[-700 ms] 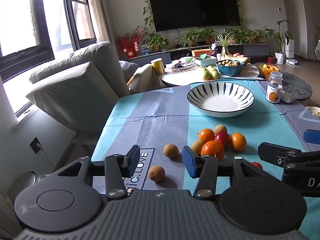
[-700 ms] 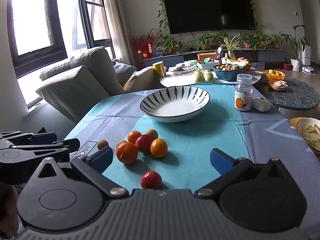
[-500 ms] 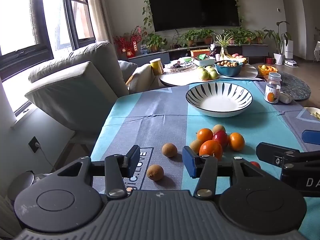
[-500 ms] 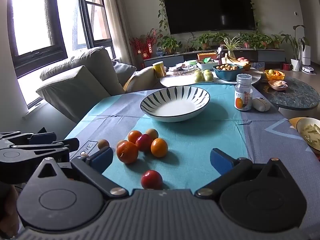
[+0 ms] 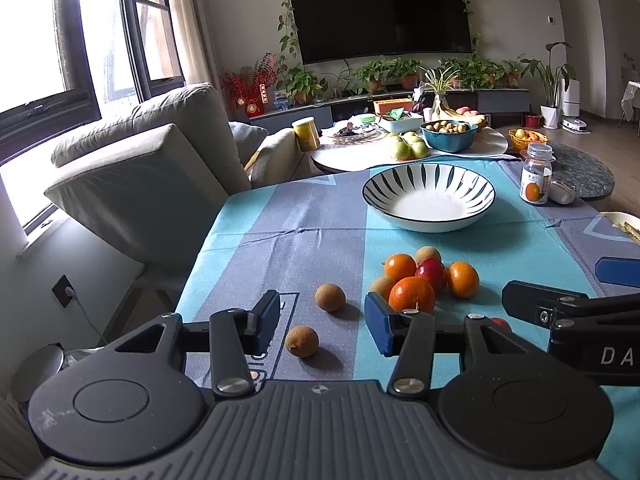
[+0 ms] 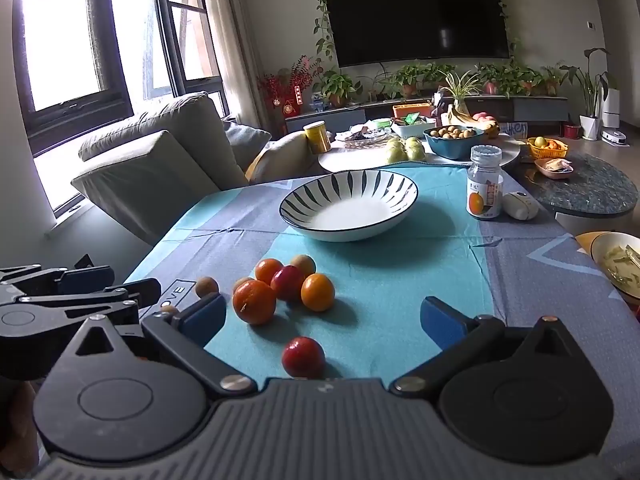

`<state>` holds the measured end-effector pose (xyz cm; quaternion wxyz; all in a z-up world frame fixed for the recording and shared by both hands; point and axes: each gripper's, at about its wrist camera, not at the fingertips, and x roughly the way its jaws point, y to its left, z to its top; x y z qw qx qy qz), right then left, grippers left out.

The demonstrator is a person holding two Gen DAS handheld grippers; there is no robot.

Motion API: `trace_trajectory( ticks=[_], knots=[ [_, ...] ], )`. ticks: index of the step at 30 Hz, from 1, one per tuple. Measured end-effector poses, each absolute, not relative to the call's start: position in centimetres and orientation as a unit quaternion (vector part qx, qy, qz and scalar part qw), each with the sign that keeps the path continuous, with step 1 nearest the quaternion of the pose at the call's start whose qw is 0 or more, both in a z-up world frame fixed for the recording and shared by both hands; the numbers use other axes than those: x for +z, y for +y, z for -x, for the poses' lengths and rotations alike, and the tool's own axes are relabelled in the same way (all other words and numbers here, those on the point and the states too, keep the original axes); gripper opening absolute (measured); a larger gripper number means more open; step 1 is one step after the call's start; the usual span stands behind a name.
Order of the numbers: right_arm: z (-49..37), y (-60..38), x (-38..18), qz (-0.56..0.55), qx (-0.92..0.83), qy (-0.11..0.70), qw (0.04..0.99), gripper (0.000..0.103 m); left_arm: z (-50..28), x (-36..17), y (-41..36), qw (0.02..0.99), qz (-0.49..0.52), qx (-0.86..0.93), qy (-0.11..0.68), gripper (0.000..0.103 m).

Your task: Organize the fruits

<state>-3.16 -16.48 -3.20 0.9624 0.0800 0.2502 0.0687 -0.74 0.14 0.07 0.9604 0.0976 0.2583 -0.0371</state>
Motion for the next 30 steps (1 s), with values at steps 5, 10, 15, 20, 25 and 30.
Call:
trace_trajectory(
  ticks=[5, 10, 15, 20, 25, 30],
  knots=[
    [3.01, -16.47, -3.19, -0.082, 0.069, 0.252, 0.962, 0.079, 0.54, -0.15, 0.03, 0.959, -0.097, -0.034, 0.264, 0.045],
    [2.82, -16.49, -3.4, -0.086, 0.067, 0.257, 0.96, 0.079, 0.47, -0.19, 0.02, 0.959, -0.095, -0.034, 0.265, 0.045],
    [2.8, -16.44, -3.36, -0.086, 0.065, 0.258, 0.96, 0.079, 0.58, -0.1, 0.1, 0.959, -0.092, -0.037, 0.264, 0.045],
    [2.79, -16.49, -3.35, -0.086, 0.065, 0.258, 0.96, 0.079, 0.8, -0.08, -0.06, 0.96, -0.093, -0.038, 0.263, 0.045],
    [2.84, -16.49, -3.33, -0.087, 0.065, 0.258, 0.96, 0.079, 0.89, -0.08, -0.15, 0.96, -0.093, -0.039, 0.263, 0.045],
    [2.83, -16.5, -3.32, -0.086, 0.065, 0.259, 0.96, 0.079, 0.78, -0.04, -0.1, 0.959, -0.092, -0.038, 0.264, 0.045]
  ],
)
